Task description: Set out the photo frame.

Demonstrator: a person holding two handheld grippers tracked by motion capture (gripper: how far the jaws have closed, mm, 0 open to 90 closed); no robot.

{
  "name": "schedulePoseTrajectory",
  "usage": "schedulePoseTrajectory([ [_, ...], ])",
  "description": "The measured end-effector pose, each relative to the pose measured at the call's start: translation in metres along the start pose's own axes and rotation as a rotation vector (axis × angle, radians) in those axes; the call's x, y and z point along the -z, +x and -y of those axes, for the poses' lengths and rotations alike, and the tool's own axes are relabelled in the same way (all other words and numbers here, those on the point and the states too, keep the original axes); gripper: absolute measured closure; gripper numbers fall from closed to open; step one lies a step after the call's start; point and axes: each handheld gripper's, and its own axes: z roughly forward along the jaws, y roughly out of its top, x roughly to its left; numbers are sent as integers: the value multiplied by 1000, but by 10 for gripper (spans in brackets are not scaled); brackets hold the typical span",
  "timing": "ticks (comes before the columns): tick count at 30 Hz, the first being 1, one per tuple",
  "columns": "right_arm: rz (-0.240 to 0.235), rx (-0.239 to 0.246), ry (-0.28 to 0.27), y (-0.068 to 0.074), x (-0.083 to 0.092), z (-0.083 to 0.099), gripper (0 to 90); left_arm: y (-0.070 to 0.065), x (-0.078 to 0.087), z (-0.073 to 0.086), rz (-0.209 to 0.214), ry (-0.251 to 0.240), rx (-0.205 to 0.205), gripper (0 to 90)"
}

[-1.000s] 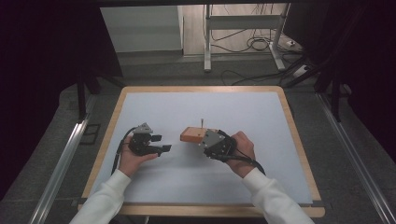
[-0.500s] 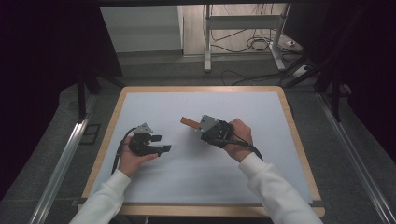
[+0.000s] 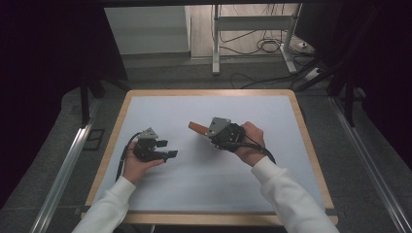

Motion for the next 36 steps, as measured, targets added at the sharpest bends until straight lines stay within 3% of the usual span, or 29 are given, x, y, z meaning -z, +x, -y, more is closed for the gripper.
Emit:
schedulePoseTrajectory([
  [13, -136, -15, -28, 12, 26, 0, 694, -1, 0, 0, 1, 4, -5, 302],
  [21, -151, -76, -45, 3, 24, 3, 678, -2, -1, 0, 5, 10, -10, 300],
  [28, -134, -145, -30, -12, 18, 5, 641, -2, -2, 0, 7, 9, -6, 299],
  [36, -83, -192, 14, -28, 4, 16, 593, -3, -2, 0, 7, 13, -13, 299],
])
